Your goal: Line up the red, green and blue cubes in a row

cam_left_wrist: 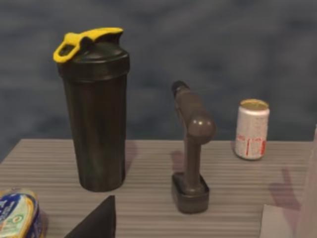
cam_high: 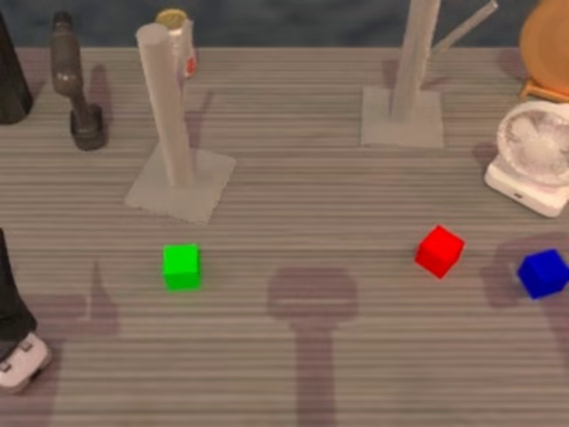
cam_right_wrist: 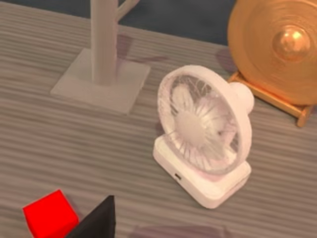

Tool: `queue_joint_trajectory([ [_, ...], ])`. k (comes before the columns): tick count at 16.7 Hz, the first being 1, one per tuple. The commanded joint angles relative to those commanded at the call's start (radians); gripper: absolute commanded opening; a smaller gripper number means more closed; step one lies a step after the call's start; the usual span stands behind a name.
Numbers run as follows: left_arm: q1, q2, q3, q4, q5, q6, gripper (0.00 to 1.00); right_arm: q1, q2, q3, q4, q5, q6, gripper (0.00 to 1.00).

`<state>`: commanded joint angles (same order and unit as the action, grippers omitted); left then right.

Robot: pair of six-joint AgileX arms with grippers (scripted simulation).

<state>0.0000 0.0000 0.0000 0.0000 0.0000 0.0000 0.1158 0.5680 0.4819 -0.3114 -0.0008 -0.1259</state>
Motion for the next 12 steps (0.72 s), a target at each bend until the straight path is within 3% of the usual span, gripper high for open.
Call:
queue_joint_trajectory([
  [12, 0.0, 0.0, 0.0, 0.0, 0.0, 0.0, 1.0, 0.211, 1.257, 0.878, -0.606, 0.002, -0.238, 1.0],
])
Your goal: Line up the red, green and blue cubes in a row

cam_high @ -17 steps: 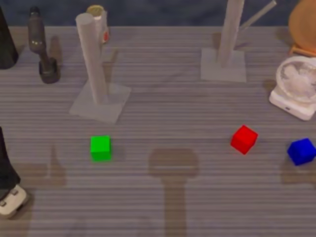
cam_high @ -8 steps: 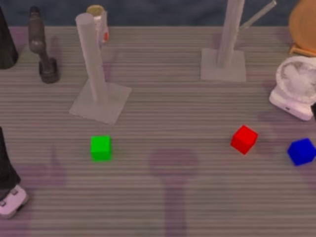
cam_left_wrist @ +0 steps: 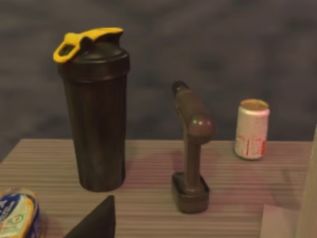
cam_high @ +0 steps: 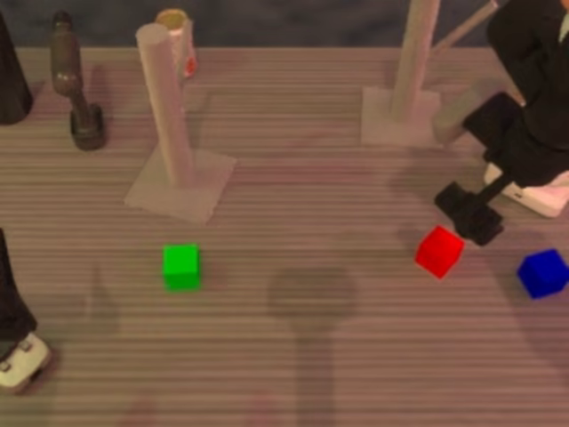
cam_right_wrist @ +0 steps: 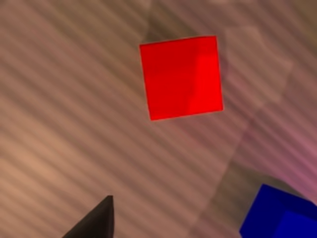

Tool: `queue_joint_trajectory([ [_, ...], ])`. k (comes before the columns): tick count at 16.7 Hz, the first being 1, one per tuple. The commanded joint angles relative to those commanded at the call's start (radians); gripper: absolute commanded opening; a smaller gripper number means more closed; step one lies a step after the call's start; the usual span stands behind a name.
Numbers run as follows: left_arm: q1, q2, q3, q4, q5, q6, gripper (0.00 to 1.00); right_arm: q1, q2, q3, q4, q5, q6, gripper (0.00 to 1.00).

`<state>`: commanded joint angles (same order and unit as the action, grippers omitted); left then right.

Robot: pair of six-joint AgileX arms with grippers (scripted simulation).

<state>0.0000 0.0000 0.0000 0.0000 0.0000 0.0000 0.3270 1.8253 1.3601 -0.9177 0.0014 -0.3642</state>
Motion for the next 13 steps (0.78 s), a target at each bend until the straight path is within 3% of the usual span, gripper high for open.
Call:
queue_joint_trajectory([
  [6, 0.0, 0.0, 0.0, 0.0, 0.0, 0.0, 1.0, 0.057, 0.28, 0.244, -0.142, 0.001, -0.063, 1.0],
  [13, 0.0, 0.0, 0.0, 0.0, 0.0, 0.0, 1.0, 0.056, 0.299, 0.26, -0.147, 0.001, -0.067, 1.0],
])
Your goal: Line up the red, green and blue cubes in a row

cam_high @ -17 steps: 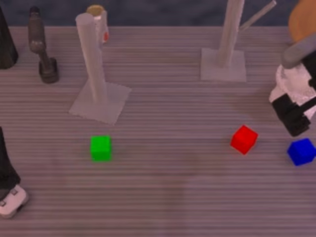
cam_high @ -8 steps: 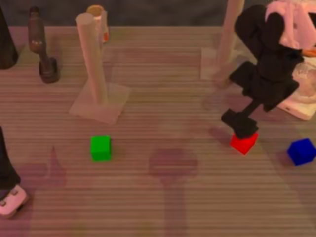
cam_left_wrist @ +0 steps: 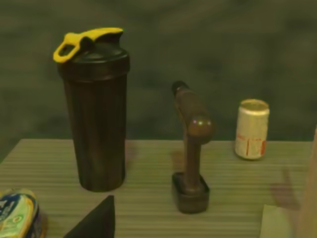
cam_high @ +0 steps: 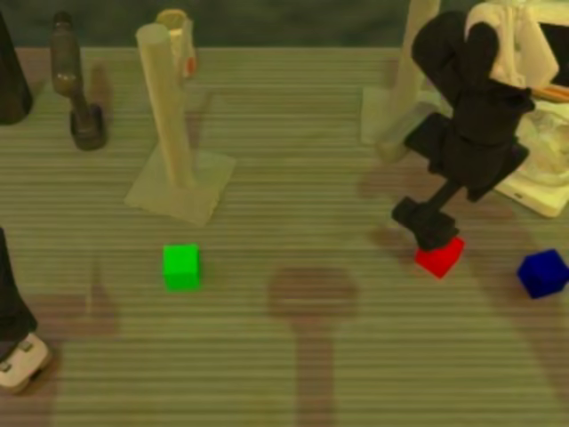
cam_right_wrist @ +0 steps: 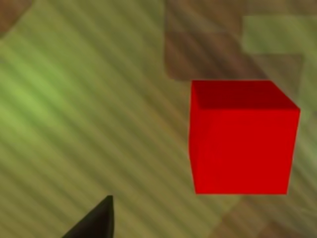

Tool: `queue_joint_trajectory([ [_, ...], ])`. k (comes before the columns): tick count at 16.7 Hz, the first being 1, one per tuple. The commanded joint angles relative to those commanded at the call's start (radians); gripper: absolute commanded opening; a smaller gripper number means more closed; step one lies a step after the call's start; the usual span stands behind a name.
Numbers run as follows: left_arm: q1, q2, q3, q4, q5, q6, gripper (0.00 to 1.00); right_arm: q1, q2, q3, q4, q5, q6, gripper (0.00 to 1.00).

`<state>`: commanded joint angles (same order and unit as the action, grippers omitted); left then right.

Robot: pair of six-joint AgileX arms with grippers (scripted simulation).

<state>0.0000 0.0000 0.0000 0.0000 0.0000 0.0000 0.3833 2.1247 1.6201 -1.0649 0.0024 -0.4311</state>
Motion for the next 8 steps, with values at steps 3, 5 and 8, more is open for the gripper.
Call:
queue_joint_trajectory([
  [3, 0.0, 0.0, 0.0, 0.0, 0.0, 0.0, 1.0, 0.003, 0.034, -0.04, 0.071, 0.0, -0.001, 1.0],
  [5, 0.0, 0.0, 0.0, 0.0, 0.0, 0.0, 1.0, 0.004, 0.072, -0.082, 0.157, 0.001, 0.0, 1.0],
  [8, 0.0, 0.0, 0.0, 0.0, 0.0, 0.0, 1.0, 0.005, 0.125, -0.139, 0.268, 0.001, 0.002, 1.0],
])
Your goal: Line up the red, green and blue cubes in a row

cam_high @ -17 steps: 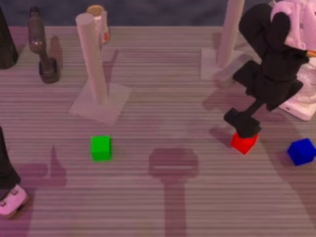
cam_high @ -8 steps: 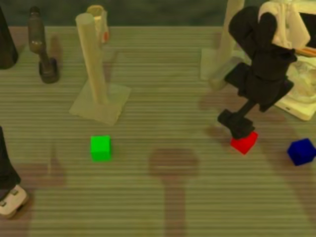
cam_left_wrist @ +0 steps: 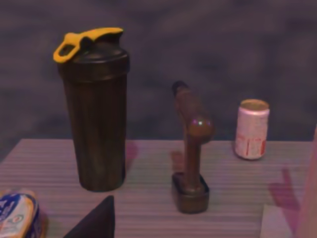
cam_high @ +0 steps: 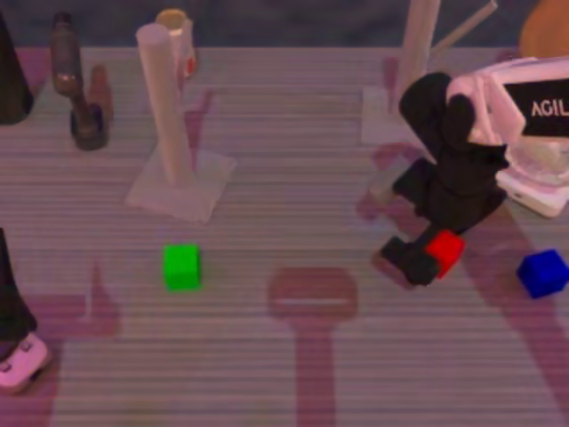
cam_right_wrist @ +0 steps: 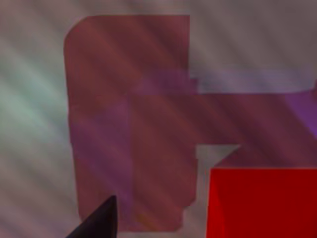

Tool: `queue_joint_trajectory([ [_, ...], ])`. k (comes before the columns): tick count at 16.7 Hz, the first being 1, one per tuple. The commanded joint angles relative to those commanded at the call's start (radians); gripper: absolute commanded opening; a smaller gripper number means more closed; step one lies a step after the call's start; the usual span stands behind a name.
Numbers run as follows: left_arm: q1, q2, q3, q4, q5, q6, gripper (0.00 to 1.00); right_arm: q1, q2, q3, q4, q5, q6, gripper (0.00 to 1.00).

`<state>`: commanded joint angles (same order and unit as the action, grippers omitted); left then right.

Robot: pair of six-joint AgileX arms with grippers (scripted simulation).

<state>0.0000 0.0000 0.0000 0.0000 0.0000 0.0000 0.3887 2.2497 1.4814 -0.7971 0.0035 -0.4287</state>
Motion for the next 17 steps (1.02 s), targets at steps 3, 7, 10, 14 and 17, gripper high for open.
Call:
queue_joint_trajectory([
  [3, 0.0, 0.0, 0.0, 0.0, 0.0, 0.0, 1.0, 0.001, 0.015, -0.014, 0.023, 0.0, 0.0, 1.0],
  [7, 0.0, 0.0, 0.0, 0.0, 0.0, 0.0, 1.0, 0.001, 0.015, -0.014, 0.023, 0.0, 0.0, 0.85],
  [10, 0.0, 0.0, 0.0, 0.0, 0.0, 0.0, 1.0, 0.001, 0.015, -0.014, 0.023, 0.0, 0.0, 0.62],
  [14, 0.0, 0.0, 0.0, 0.0, 0.0, 0.0, 1.0, 0.001, 0.015, -0.014, 0.023, 0.0, 0.0, 0.32],
  [17, 0.0, 0.0, 0.0, 0.0, 0.0, 0.0, 1.0, 0.001, 0.015, -0.014, 0.023, 0.0, 0.0, 0.1],
])
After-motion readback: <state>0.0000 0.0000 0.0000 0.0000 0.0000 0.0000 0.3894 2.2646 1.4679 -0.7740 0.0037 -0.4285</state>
